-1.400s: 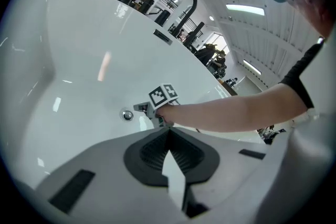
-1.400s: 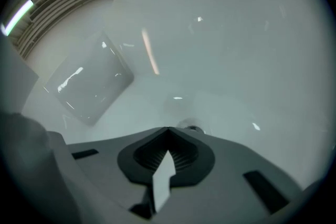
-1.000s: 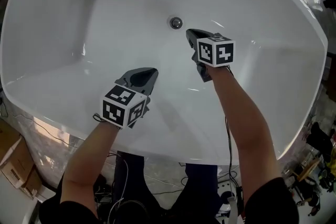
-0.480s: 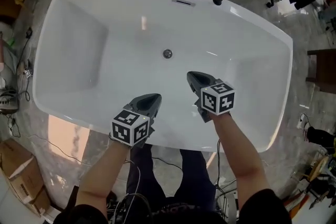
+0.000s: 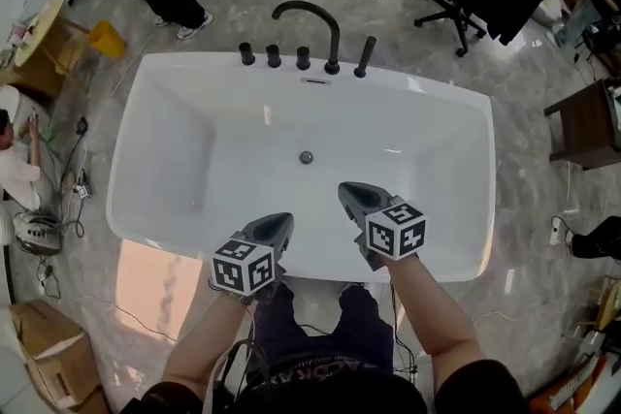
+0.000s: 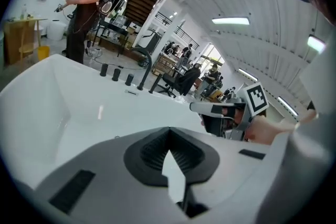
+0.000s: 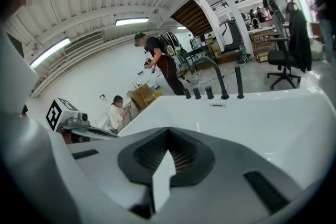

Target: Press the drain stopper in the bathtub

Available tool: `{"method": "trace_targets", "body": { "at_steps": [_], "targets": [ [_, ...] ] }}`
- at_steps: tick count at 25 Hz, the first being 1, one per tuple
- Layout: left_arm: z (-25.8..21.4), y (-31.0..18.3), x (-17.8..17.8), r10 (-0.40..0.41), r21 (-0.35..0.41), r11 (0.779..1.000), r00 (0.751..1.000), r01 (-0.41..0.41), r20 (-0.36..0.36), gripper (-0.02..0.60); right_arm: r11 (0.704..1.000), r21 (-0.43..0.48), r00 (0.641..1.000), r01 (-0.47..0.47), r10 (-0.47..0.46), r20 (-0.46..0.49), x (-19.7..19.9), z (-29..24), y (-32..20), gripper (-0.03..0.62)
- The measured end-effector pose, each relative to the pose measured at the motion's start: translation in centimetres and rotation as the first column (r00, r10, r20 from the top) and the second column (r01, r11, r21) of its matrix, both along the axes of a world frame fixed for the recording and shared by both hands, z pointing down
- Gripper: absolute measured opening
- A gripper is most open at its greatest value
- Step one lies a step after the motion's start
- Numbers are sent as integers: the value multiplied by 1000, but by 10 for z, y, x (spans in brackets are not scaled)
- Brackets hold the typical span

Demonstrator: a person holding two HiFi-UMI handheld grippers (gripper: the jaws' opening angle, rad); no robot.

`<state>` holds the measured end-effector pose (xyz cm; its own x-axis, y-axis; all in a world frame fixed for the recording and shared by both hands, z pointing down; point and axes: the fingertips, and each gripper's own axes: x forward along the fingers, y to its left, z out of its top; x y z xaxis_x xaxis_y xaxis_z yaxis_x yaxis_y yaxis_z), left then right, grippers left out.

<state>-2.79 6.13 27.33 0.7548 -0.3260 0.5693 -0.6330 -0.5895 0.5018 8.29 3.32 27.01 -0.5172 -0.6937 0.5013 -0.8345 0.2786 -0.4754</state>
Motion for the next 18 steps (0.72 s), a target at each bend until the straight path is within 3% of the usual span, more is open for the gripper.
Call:
{"method": "trace_targets", "body": {
  "at_steps": [9, 18],
  "targets": [
    [-73, 10, 14, 21, 75, 997, 999, -19, -24, 3, 990, 127, 997, -66, 62, 41, 15, -89, 24, 12],
    [-118, 21, 14, 17, 141, 990, 998, -8, -60, 3, 978, 201, 997, -50, 37, 67, 7, -139, 74, 12]
  ]
}}
